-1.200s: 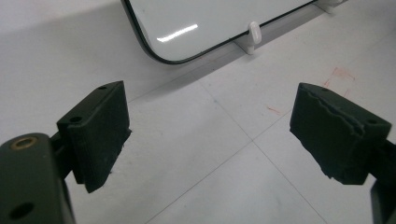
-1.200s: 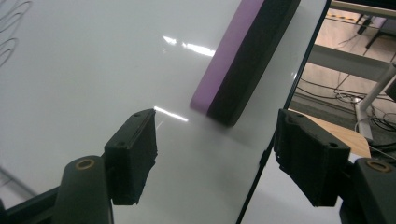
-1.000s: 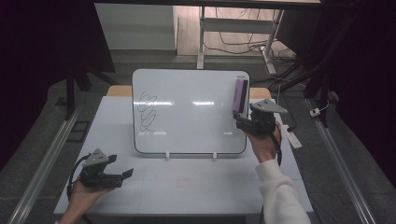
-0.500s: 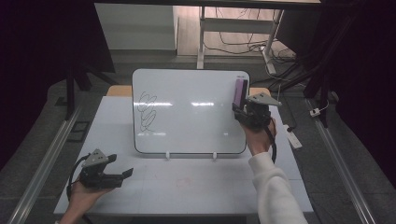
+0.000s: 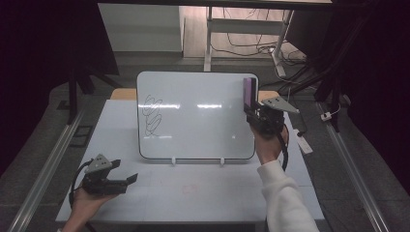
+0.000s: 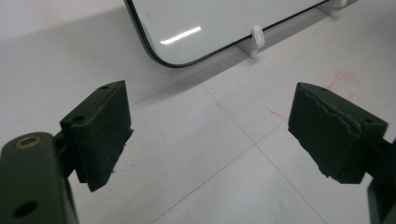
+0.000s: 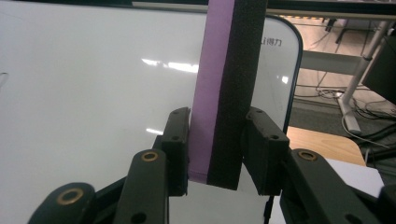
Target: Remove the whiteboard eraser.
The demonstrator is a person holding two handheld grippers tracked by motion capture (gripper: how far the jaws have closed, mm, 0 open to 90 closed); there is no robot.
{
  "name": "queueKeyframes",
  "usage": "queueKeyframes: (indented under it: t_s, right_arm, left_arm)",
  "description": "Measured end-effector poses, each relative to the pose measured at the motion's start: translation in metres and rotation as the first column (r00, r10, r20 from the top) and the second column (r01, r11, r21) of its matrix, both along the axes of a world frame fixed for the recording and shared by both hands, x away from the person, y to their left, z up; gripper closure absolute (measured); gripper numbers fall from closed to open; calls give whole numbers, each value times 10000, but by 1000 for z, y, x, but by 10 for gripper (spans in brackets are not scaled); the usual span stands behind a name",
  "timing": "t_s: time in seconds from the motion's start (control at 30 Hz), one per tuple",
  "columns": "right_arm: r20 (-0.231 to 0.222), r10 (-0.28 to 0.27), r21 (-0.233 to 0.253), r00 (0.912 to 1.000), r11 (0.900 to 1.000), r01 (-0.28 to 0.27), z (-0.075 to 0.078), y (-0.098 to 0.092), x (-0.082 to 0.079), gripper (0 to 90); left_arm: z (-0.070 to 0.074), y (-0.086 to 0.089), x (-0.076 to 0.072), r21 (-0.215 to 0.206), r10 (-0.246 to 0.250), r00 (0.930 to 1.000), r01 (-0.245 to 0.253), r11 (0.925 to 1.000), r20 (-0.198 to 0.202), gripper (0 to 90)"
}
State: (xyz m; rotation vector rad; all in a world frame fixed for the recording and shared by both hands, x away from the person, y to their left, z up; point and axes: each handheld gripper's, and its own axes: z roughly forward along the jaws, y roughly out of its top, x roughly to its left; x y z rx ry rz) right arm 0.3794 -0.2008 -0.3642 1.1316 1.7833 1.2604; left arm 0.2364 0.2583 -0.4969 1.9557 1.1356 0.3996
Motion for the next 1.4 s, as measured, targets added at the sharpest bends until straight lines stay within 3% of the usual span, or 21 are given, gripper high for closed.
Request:
queueKeyframes:
  t_s: [0.23, 0.5, 0.7, 0.83, 1.03, 1.17, 1.4]
  right_arm:
    - [66, 349, 289, 9994, 9990, -351, -8, -10, -14, 632]
    - [-45, 1138, 305, 9935, 9931, -1136, -33, -18, -35, 632]
    - [-78, 1674, 258, 9859, 9856, -1672, -48, -12, -51, 632]
    - [-127, 2140, 297, 9767, 9765, -2136, -58, -4, -62, 632]
    - [-181, 2994, 137, 9539, 9541, -2992, -70, 13, -75, 632]
    - [-293, 3434, -17, 9387, 9391, -3436, -77, 24, -80, 631]
    - [-363, 3828, -59, 9231, 9236, -3832, -85, 36, -87, 631]
  left_arm:
    - [0, 1, 0, -55, 91, 10000, -91, 9999, -19, 141]
    - [1, 1, 1, -141, 164, 9999, -164, 9998, -35, 141]
    - [1, 1, 2, -275, 310, 9995, -312, 9991, -61, 141]
    - [1, 0, 2, -349, 327, 9994, -330, 9988, -77, 141]
    - [5, -7, 1, -326, 332, 9994, -330, 9989, 31, 142]
    - [8, -13, 1, -559, 255, 9997, -253, 9981, 22, 141]
    - [16, -24, 4, -804, 78, 9999, -71, 9967, 91, 140]
